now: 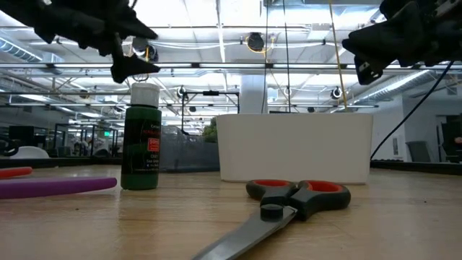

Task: Pick & Place Paint Supplies
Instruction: Put the green paint bottle into the gray bin

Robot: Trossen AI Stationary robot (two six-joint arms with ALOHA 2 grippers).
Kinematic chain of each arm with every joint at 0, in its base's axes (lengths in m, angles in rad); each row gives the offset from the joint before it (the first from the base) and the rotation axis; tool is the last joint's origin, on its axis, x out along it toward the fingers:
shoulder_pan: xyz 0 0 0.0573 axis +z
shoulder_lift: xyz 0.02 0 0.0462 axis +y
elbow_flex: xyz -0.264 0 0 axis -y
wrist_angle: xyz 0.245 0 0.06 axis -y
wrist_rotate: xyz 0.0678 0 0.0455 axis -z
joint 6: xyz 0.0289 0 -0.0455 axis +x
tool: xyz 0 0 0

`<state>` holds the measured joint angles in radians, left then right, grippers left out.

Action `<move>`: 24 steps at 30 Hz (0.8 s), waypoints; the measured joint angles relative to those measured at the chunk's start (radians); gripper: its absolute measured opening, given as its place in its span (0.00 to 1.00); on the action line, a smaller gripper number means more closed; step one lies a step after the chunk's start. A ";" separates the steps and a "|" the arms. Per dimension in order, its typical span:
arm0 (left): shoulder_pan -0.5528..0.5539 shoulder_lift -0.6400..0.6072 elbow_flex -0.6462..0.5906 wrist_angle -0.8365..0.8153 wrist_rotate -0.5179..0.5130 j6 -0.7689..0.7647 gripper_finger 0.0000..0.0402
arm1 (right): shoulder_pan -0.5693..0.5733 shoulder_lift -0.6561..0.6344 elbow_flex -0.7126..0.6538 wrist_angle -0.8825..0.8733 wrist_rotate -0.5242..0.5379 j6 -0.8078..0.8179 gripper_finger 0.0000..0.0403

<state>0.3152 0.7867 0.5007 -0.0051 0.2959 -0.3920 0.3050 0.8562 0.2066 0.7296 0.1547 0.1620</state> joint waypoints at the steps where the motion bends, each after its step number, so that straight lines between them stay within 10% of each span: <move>1: -0.010 0.002 0.000 -0.025 0.060 0.020 0.90 | 0.000 0.000 0.000 0.000 0.000 0.008 0.13; 10: -0.249 -0.002 -0.053 -0.247 0.036 -0.026 0.90 | 0.000 0.001 0.000 -0.027 0.001 0.030 0.12; 24: -0.649 0.126 -0.479 0.423 -0.396 -0.380 0.90 | 0.000 0.001 0.000 -0.021 0.001 0.036 0.12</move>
<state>-0.3340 0.9130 0.0214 0.4178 -0.1005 -0.7717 0.3050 0.8570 0.2062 0.7090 0.1560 0.1982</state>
